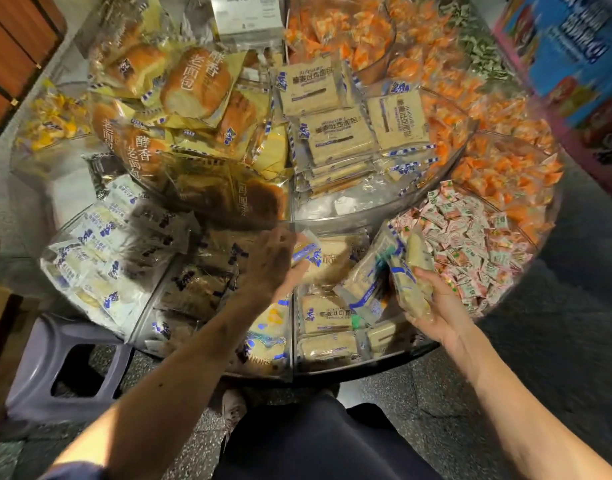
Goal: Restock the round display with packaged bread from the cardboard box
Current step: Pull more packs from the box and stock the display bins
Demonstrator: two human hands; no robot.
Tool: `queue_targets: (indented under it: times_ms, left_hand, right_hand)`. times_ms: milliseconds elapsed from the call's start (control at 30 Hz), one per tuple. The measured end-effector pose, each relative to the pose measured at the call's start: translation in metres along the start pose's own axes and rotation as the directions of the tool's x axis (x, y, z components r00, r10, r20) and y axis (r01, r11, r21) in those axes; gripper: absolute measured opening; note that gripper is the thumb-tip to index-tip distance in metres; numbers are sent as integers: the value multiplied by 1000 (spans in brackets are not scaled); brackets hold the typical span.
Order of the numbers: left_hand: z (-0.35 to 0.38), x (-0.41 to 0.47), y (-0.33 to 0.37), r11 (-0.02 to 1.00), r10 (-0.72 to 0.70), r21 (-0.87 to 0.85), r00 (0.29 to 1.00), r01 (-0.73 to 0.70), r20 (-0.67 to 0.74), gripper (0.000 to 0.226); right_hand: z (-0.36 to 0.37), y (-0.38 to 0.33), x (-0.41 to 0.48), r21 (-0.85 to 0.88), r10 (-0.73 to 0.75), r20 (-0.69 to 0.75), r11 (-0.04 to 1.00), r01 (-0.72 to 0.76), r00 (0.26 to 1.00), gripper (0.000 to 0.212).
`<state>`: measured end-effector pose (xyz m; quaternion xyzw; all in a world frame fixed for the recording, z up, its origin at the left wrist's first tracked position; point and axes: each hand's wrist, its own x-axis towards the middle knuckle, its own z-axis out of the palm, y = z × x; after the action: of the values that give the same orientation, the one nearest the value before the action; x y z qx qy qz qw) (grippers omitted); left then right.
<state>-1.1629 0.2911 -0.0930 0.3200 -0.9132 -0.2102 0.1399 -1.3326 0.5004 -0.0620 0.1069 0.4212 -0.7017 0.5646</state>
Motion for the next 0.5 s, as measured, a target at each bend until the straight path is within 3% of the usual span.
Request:
queue_targets:
  times_ms: [33, 100, 233, 300, 400, 500]
  left_hand:
    - [2, 1, -12, 993, 14, 115, 996, -24, 88, 47]
    - [3, 2, -22, 988, -3, 152, 986, -23, 167, 60]
    - [-6, 2, -17, 998, 61, -31, 995, -59, 81, 55]
    - [-21, -1, -17, 968, -63, -245, 998, 62, 3, 38]
    - [-54, -7, -35, 781, -330, -554, 944, 287, 24, 23]
    - [-87, -25, -67, 567, -499, -712, 861, 414, 103, 14]
  right_hand:
    - [-1, -4, 0, -1, -12, -9, 1000, 12, 1000, 104]
    - [-2, -10, 0, -8, -35, -17, 999, 34, 999, 103]
    - [0, -14, 1, 7, -47, 4, 999, 47, 999, 99]
    - [3, -11, 3, 18, -40, 14, 999, 40, 999, 98]
    - [11, -5, 8, 9, 3, 36, 1000, -3, 999, 96]
    - [25, 7, 14, -12, 32, 48, 999, -32, 998, 97]
